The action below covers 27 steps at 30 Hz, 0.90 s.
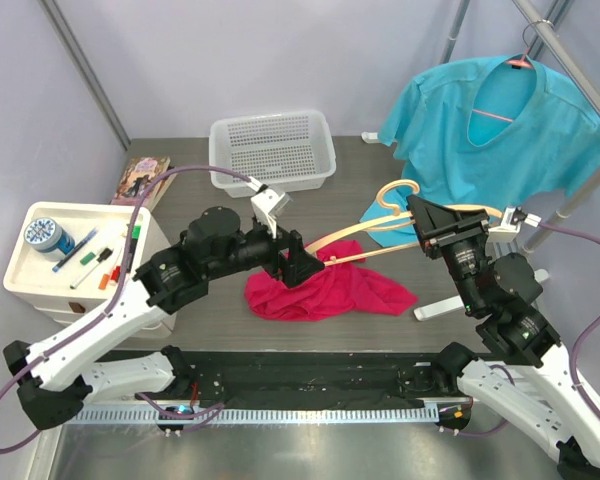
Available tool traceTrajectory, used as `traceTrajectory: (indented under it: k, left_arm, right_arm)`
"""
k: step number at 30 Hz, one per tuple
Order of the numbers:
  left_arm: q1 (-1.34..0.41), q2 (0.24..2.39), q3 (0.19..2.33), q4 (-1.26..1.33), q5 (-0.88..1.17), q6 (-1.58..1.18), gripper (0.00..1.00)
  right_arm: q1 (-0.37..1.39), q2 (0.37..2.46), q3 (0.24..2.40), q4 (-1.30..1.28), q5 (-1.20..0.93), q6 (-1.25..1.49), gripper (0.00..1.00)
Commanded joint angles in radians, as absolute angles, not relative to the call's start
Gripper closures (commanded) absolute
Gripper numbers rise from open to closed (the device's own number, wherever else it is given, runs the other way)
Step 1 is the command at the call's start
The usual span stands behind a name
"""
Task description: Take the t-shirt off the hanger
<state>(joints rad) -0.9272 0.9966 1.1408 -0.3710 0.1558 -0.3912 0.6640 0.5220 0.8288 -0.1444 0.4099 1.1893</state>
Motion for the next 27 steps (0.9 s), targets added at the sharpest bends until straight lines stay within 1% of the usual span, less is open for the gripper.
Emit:
traceTrajectory:
  k: [1, 4, 5, 7, 8, 10, 11, 12, 14, 15, 17, 18, 20, 21, 24, 26, 27]
  left_arm:
    - [-0.928, 1.008, 1.155, -0.358, 0.239, -0.328, 0.17]
    - [-0.928, 1.011, 1.108, -0.284, 0.303, -0.373, 0.29]
    - [-0.927, 1.014, 1.101, -0.275, 0.31, -0.394, 0.36]
    - [-0.927, 1.022, 1.092, -0.256, 0.314, -0.414, 0.46]
    - [-0.928, 1.025, 1.092, -0.253, 0.31, -0.423, 0.57]
    - [-0.928, 1.028, 1.092, -0.249, 0.296, -0.451, 0.7]
    - [-0.928, 1.032, 1.095, -0.252, 0.273, -0.457, 0.91]
    - [-0.927, 1.031, 1.1, -0.267, 0.258, -0.472, 1.0]
    - [-0.927, 1.028, 1.109, -0.285, 0.201, -0.482, 1.0]
    - [-0.928, 1.023, 1.114, -0.31, 0.177, -0.486, 1.0]
    - [-0.927, 1.002, 1.123, -0.333, 0.131, -0.497, 1.0]
    - [-0.927, 0.993, 1.126, -0.353, 0.088, -0.497, 1.0]
    - [-0.928, 0.968, 1.138, -0.376, 0.037, -0.499, 1.0]
    - [-0.928, 0.942, 1.143, -0.408, -0.041, -0.5, 1.0]
    - [-0.927, 0.884, 1.157, -0.445, -0.129, -0.502, 1.0]
    - [-0.927, 0.858, 1.16, -0.451, -0.189, -0.486, 1.0]
    - [-0.928, 0.848, 1.161, -0.457, -0.205, -0.476, 1.0]
  right_arm:
    - [0.663, 0.503, 0.851, -0.084, 0.41, 1.21, 1.0]
    - [0.664, 0.508, 0.851, -0.086, 0.407, 1.212, 0.99]
    - [0.664, 0.511, 0.848, -0.08, 0.403, 1.21, 0.99]
    - [0.664, 0.517, 0.844, -0.074, 0.391, 1.212, 0.99]
    - [0.663, 0.525, 0.842, -0.072, 0.388, 1.213, 0.99]
    - [0.664, 0.537, 0.844, -0.072, 0.377, 1.212, 0.99]
    - [0.664, 0.548, 0.844, -0.072, 0.371, 1.212, 0.99]
    - [0.663, 0.552, 0.844, -0.071, 0.365, 1.212, 0.99]
    - [0.664, 0.56, 0.845, -0.072, 0.35, 1.204, 0.98]
    - [0.664, 0.567, 0.847, -0.071, 0.347, 1.2, 0.93]
    - [0.664, 0.577, 0.851, -0.084, 0.342, 1.178, 0.86]
    - [0.664, 0.583, 0.854, -0.092, 0.344, 1.167, 0.77]
    - [0.664, 0.594, 0.867, -0.115, 0.341, 1.126, 0.66]
    - [0.664, 0.601, 0.87, -0.121, 0.331, 1.109, 0.51]
    - [0.664, 0.641, 0.894, -0.132, 0.278, 1.031, 0.32]
    - [0.664, 0.696, 0.936, -0.155, 0.239, 0.993, 0.29]
    - [0.664, 0.718, 0.952, -0.161, 0.186, 0.959, 0.27]
